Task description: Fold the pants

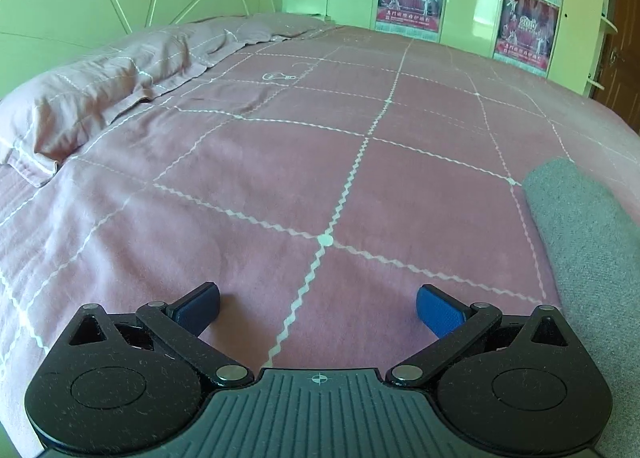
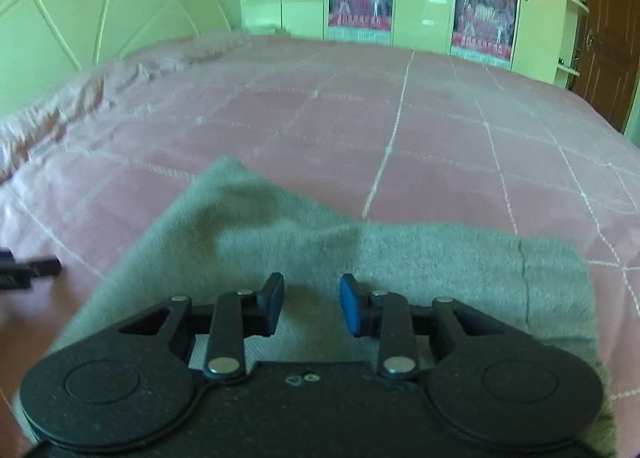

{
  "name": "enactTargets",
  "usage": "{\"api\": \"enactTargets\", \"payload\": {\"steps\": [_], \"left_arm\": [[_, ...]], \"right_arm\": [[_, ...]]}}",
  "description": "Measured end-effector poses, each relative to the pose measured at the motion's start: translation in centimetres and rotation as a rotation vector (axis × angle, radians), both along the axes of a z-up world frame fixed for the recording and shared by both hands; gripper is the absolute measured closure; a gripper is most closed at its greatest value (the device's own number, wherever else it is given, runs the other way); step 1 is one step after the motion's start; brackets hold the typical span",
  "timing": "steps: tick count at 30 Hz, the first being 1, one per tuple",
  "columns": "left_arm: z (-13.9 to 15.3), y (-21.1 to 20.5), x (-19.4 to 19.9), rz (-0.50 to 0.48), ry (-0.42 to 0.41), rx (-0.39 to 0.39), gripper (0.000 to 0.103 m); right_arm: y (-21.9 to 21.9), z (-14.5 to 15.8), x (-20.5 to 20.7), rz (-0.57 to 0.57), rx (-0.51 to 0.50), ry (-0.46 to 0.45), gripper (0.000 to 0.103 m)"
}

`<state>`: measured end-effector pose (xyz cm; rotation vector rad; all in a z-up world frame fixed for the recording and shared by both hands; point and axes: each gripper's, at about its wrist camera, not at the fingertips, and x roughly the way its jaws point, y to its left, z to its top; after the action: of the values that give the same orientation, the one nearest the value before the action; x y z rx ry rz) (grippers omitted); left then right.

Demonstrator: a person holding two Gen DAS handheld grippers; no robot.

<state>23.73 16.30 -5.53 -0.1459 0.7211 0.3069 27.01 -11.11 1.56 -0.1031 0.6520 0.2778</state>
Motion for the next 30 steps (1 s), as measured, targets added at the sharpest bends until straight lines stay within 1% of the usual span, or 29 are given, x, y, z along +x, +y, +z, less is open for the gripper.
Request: {"api": "enactTargets", "payload": {"steps": [1,2,3,4,5,6,7,8,9,10,12,13,14,15,16,17,18,20,22,23,24,26,27,29,30], "left_arm": [[-0.1,0.0,0.1,0.0,-0.001,0.001,0.0],[-0.1,-0.1,0.1,0.0,-0.001,0.003,0.0],[-0.2,-0.1,0.1,-0.001,-0.001,0.007,0.0],[-0.2,-0.1,0.2,-0.002,0.0,0.01,0.0],[-0.2,-0.2,0.2,-0.003,0.001,0.012,0.0],[-0.2,0.1,0.2,-0.005,0.001,0.009,0.0],[-0.2,0.1,0.2,-0.005,0.001,0.007,0.0],[-0.2,0.1,0.2,-0.004,0.001,0.007,0.0],[-0.2,0.1,0.3,-0.004,0.002,0.009,0.0],[-0.2,0.0,0.3,-0.004,0.005,0.011,0.0],[-0.2,0.0,0.3,-0.001,0.003,0.011,0.0],[-0.1,0.0,0.3,-0.002,-0.001,0.008,0.0],[0.0,0.0,0.2,-0.004,-0.007,0.003,0.0],[0.1,-0.1,0.2,-0.007,-0.014,0.001,0.0],[0.2,-0.3,0.1,-0.016,-0.016,0.002,0.0],[0.3,-0.6,0.2,-0.023,-0.013,0.007,0.0],[0.5,-1.0,0.2,-0.034,-0.015,0.01,0.0],[0.9,-1.6,0.0,-0.08,-0.032,-0.016,0.0],[1.4,-2.6,-0.3,-0.128,-0.066,-0.05,0.0],[1.6,-3.0,-0.5,-0.151,-0.092,-0.08,0.0],[1.6,-3.4,-0.7,-0.167,-0.112,-0.135,0.0],[1.2,-4.1,-0.6,-0.203,-0.099,-0.26,0.0],[1.0,-4.5,-0.5,-0.237,-0.091,-0.296,0.0],[0.9,-5.2,-0.1,-0.268,-0.073,-0.316,0.0],[0.8,-5.5,0.1,-0.275,-0.06,-0.324,0.0]], "right_arm": [[0.0,0.7,-0.2,0.008,0.019,-0.037,0.079],[0.1,1.0,-0.2,0.011,0.015,-0.06,0.079],[0.2,1.1,0.2,0.014,-0.014,-0.068,0.077],[0.2,0.8,1.0,-0.007,-0.081,-0.06,0.074],[-0.3,0.1,2.2,-0.067,-0.143,-0.028,0.074],[-1.4,-0.6,3.3,-0.118,-0.15,0.025,0.075],[-2.9,-0.9,4.1,-0.127,-0.084,0.073,0.079],[-4.0,-0.6,4.0,-0.129,-0.02,0.078,0.08],[-4.7,0.0,3.5,-0.122,0.027,0.057,0.08],[-5.5,0.7,2.5,-0.116,0.054,0.022,0.076],[-7.2,1.5,0.4,-0.113,0.096,-0.018,0.077],[-8.3,1.8,-1.0,-0.117,0.133,-0.048,0.07],[-9.3,2.0,-2.1,-0.14,0.146,-0.08,0.063],[-10.6,2.1,-3.4,-0.176,0.15,-0.114,0.049],[-12.0,2.2,-4.4,-0.21,0.162,-0.136,0.041],[-13.4,2.1,-5.2,-0.237,0.187,-0.138,0.041],[-14.6,1.8,-5.8,-0.259,0.214,-0.133,0.041],[-17.4,0.9,-6.4,-0.313,0.275,-0.077,0.041],[-19.0,-0.3,-6.8,-0.314,0.349,-0.018,0.039],[-19.7,-0.8,-7.0,-0.313,0.399,0.003,0.039],[-20.4,-1.3,-7.1,-0.314,0.451,0.023,0.039],[-21.6,-2.6,-7.0,-0.33,0.576,0.079,0.034],[-22.0,-3.1,-6.8,-0.336,0.627,0.104,0.03],[-22.8,-4.1,-6.6,-0.332,0.707,0.136,0.029],[-22.9,-4.3,-6.6,-0.329,0.72,0.138,0.028]]}}
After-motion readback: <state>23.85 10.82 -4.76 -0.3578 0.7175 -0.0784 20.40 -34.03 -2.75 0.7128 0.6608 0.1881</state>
